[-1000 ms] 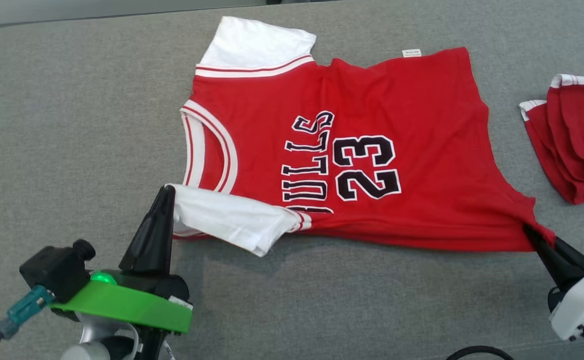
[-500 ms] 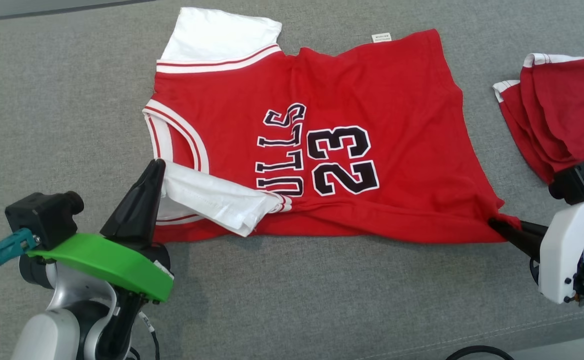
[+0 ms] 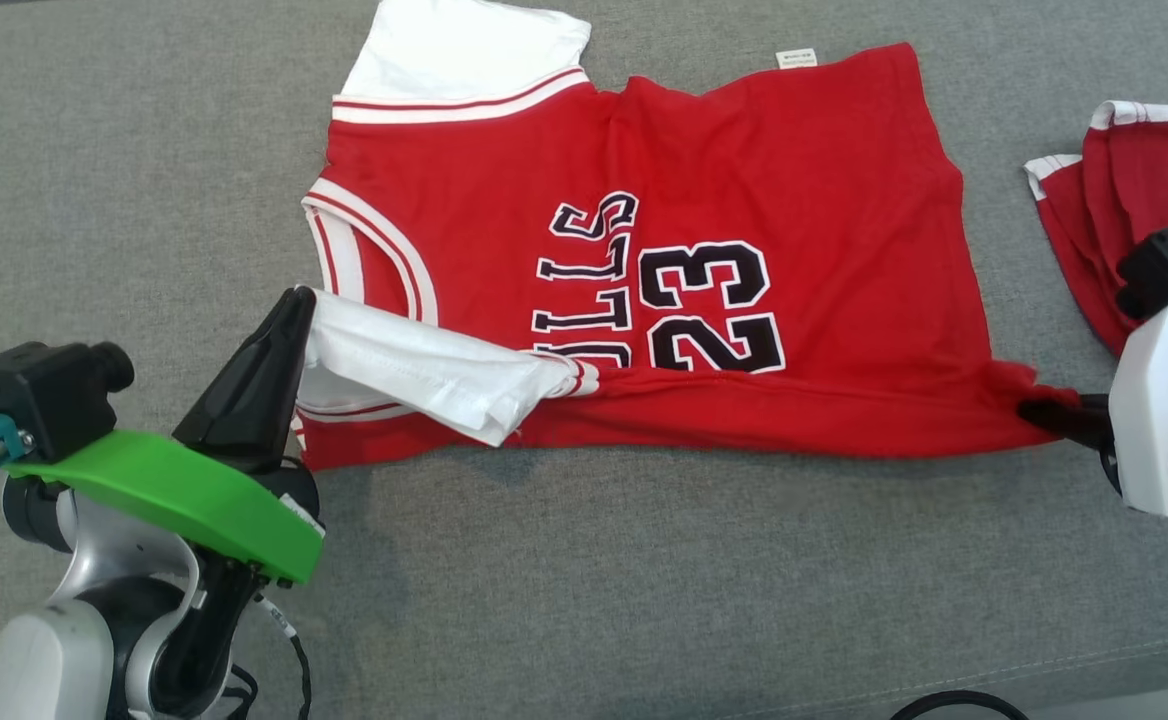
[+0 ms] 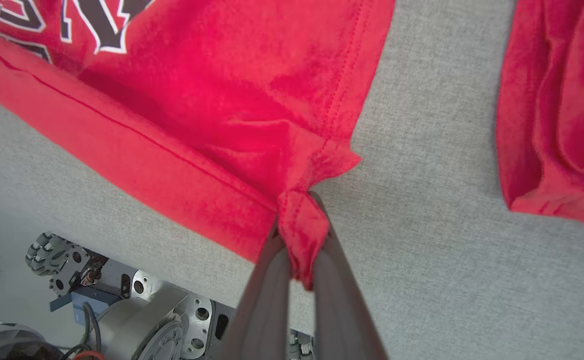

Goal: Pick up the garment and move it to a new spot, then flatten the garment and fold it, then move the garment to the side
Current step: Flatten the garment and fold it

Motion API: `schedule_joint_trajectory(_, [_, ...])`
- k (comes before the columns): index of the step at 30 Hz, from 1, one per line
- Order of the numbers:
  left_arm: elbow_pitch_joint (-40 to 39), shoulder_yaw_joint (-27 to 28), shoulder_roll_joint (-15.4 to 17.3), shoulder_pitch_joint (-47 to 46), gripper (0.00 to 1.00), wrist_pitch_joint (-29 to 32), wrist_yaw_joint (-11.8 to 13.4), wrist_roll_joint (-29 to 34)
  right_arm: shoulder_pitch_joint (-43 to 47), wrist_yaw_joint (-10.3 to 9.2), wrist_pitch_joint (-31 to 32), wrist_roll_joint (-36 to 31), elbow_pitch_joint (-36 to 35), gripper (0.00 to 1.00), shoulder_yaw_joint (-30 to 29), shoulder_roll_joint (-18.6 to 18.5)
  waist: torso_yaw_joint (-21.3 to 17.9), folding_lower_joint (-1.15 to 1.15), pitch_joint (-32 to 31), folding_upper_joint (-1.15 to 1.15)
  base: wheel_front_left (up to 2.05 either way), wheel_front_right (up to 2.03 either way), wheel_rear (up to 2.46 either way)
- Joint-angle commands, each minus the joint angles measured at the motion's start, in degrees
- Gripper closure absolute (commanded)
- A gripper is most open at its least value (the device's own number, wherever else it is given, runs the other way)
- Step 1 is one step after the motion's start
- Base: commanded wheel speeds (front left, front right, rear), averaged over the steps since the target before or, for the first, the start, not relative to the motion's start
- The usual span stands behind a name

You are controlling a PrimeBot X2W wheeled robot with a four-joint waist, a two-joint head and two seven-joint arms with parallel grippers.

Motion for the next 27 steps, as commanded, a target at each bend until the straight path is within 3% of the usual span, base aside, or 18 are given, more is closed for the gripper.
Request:
schedule_joint_trajectory(1, [0.44, 0.09, 0.24, -1.75, 1.00, 0.26, 0.31, -0.48, -2.12, -0.09, 1.77, -0.15, 0.62, 1.00, -0.39, 0.67, 1.19, 0.00, 1.60, 0.00, 0.00, 0.00, 0.00])
schedule_joint_trajectory(15, [6.91, -1.62, -0.58, -8.42, 1.00, 0.95, 0.51, 0.93, -11.59, -0.09, 9.68, -4.41, 5.67, 1.00, 0.11, 3.88, 3.95, 0.00, 4.04, 0.00, 0.00, 0.00, 0.00])
schedule_joint_trajectory(27, [12.59, -3.46, -1.58, -11.58, 1.00, 0.92, -0.37, 0.93, -14.92, -0.09, 2.69, -7.84, 9.35, 1.00, 1.50, 4.14, 4.81, 0.00, 4.56, 0.00, 0.00, 0.00, 0.00])
